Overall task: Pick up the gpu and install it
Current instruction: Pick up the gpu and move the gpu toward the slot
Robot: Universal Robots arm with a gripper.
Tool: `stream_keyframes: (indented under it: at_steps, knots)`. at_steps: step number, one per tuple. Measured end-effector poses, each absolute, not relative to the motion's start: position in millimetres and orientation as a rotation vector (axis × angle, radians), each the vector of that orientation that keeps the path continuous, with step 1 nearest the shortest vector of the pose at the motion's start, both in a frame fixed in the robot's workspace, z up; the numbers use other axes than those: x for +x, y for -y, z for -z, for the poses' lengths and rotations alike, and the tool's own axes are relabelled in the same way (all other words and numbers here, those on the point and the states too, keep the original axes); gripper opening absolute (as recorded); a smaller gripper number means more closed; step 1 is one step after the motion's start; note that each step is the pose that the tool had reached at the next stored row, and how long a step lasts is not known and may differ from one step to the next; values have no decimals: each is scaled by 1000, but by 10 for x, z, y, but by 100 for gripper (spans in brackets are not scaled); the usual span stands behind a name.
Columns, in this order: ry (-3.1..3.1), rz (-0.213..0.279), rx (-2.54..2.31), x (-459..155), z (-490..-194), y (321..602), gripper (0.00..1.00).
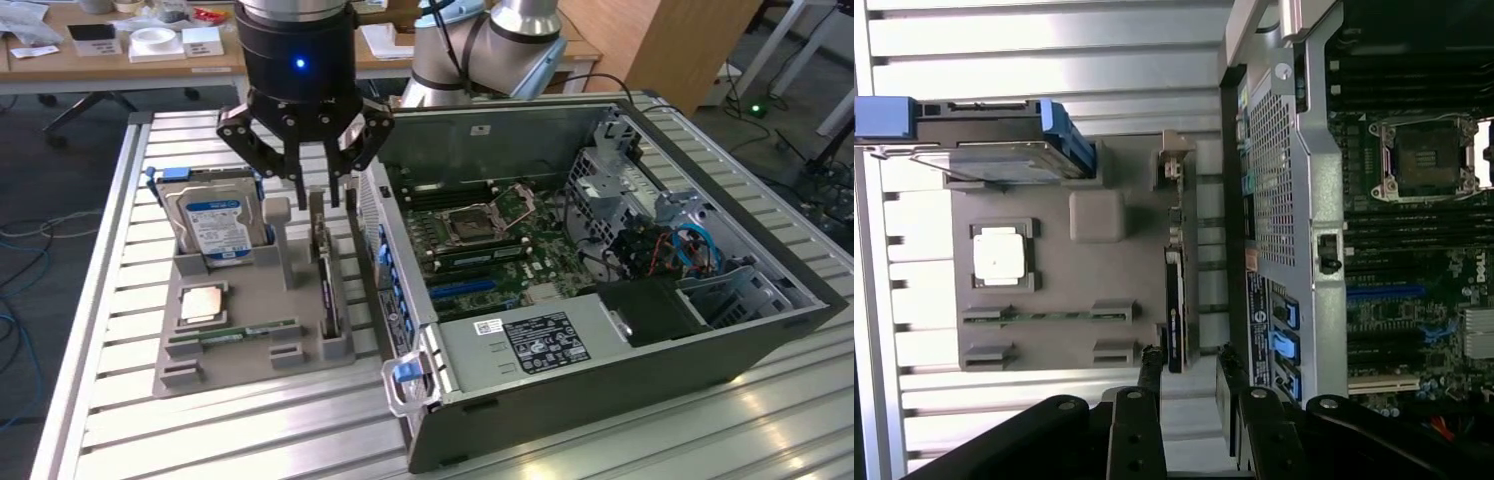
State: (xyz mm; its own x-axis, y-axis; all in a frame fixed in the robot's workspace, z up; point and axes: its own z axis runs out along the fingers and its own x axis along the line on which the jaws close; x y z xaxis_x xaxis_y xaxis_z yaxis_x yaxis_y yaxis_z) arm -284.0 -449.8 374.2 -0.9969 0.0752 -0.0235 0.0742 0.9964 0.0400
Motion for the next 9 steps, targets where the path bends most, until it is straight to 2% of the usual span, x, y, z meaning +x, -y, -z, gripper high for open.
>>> stream_keyframes:
  at_steps: [9]
  knots:
    - [-3114,-61,116,-2839,-3686,4498,36]
